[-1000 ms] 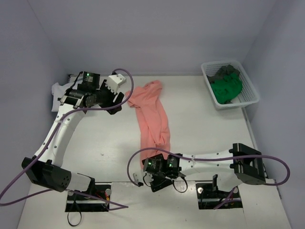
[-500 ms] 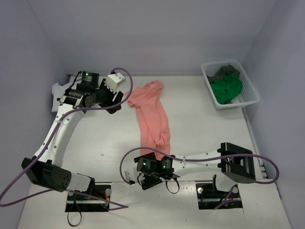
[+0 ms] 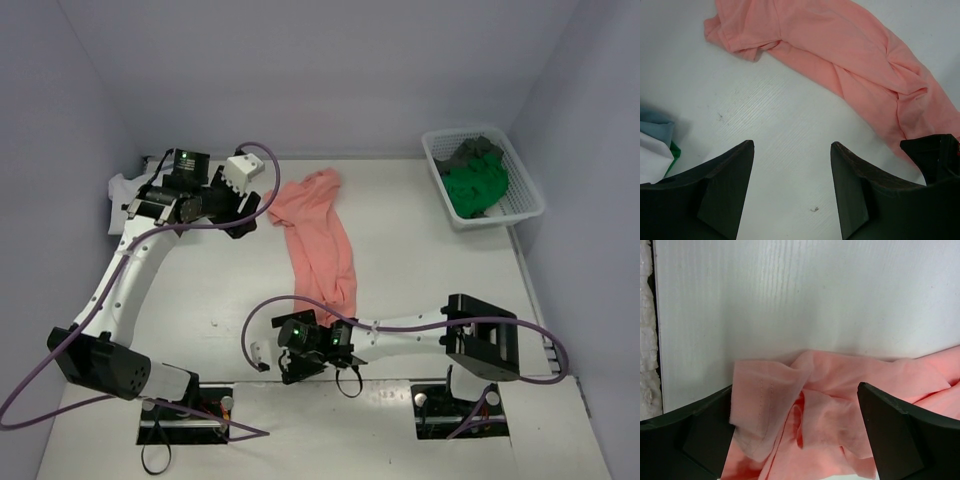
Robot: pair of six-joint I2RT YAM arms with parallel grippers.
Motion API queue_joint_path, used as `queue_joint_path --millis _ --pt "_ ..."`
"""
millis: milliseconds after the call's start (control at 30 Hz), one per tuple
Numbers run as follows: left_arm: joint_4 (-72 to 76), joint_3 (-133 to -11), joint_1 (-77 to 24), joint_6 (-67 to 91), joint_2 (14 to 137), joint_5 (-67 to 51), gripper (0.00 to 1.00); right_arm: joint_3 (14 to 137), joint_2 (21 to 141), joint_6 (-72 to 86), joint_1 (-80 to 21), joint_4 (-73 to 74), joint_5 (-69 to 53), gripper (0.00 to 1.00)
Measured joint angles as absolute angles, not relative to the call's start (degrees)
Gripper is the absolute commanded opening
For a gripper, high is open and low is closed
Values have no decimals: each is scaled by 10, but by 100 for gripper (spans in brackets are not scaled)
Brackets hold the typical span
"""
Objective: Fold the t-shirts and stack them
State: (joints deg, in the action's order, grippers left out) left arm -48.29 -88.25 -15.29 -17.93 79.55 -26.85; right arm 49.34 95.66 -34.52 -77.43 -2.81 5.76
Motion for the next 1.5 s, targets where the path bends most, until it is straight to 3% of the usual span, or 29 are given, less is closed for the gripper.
queue_joint_path --millis 333,433,500,733,1100,1500 --pt "-486 -884 -153 -177 795 -281 57 523 992 -334 -753 -26 49 57" --pt "-487 -884 -153 -177 795 -283 57 526 996 -335 -747 -19 37 35" --pt "-488 -884 -153 -177 795 -283 57 528 997 -335 -744 -12 32 0" --pt "-494 -892 -153 -177 795 -283 57 521 985 -346 -733 9 33 0" --pt "-499 -902 -148 -177 795 -287 57 545 895 -360 -713 185 -9 0" --pt "-503 -906 -137 -175 795 -294 57 586 809 -388 -707 223 -25 0"
